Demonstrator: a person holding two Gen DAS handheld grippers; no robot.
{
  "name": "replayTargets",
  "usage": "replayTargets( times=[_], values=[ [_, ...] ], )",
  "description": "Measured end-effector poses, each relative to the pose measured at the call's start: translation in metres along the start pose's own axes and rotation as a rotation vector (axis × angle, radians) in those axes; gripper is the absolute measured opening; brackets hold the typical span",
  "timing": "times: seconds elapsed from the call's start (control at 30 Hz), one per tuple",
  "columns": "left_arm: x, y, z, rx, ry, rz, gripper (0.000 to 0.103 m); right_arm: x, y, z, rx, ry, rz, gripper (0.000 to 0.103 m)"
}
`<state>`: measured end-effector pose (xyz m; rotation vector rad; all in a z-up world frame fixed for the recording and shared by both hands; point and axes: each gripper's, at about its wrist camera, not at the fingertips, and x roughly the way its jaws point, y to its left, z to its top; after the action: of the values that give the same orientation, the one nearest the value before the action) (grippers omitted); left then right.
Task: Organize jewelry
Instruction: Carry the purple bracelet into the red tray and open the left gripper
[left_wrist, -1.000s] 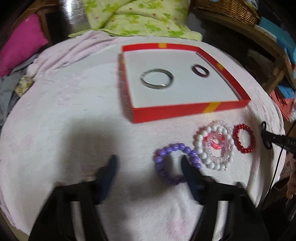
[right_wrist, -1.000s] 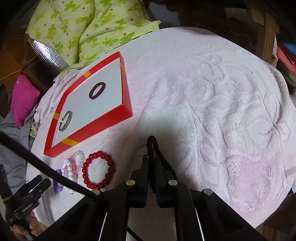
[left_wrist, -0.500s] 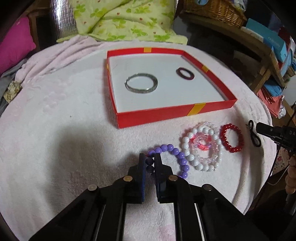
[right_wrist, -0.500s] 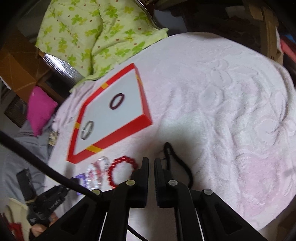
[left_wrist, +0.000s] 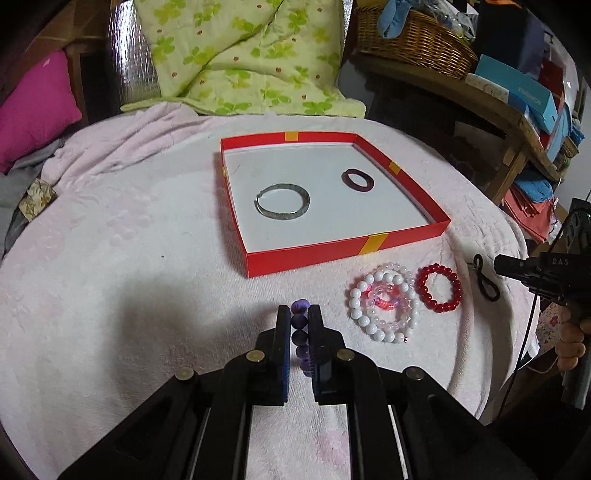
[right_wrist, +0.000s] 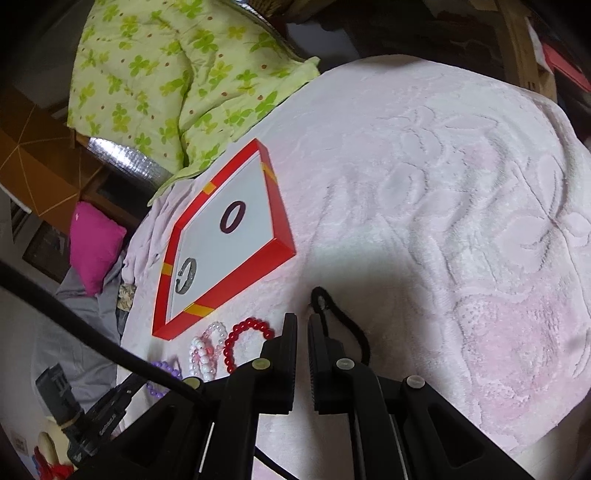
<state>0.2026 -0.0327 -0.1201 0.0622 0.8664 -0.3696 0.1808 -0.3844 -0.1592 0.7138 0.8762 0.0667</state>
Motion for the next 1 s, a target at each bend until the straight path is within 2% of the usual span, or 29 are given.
replayTargets(
  times=[0.1,0.17,0.23,0.27,0.37,0.4,0.43,0.5,0.7,1.0],
  values=[
    [0.0,-0.001,-0.001,0.004,0.001,-0.001,0.009,0.002,-0.001,0.003,0.002,0.0,-0.024,0.012],
    [0.0,-0.001,-0.002,0.004,0.004,-0.002,0.009,0.008,0.003,0.004,-0.021,0.003,-0.067,0.022],
    [0.0,0.0,-0.002,0.004,0.005,-0.001,0.009,0.014,0.008,0.005,-0.049,0.004,-0.109,0.039],
    [0.0,0.0,-0.002,0.002,0.004,-0.002,0.009,0.017,0.009,0.006,-0.058,0.004,-0.119,0.043],
    [-0.001,0.0,-0.001,-0.002,0.003,-0.001,0.009,0.03,0.013,0.008,-0.091,0.022,-0.15,0.044],
    [-0.001,0.0,-0.001,-0.003,0.003,-0.001,0.009,0.037,0.013,0.009,-0.099,0.039,-0.171,0.041],
    [-0.002,0.0,-0.001,-0.003,0.0,-0.001,0.009,0.041,0.014,0.011,-0.108,0.045,-0.184,0.027],
    [-0.005,0.0,0.0,-0.004,-0.006,-0.002,0.009,0.046,0.016,0.012,-0.138,0.046,-0.219,0.008],
    [-0.019,0.0,0.008,0.01,-0.039,-0.011,0.009,0.027,0.019,0.011,-0.129,-0.007,-0.195,0.006],
    [-0.034,-0.006,0.043,0.071,-0.093,-0.01,0.009,0.004,0.059,0.013,-0.157,-0.111,0.068,0.006]
  ],
)
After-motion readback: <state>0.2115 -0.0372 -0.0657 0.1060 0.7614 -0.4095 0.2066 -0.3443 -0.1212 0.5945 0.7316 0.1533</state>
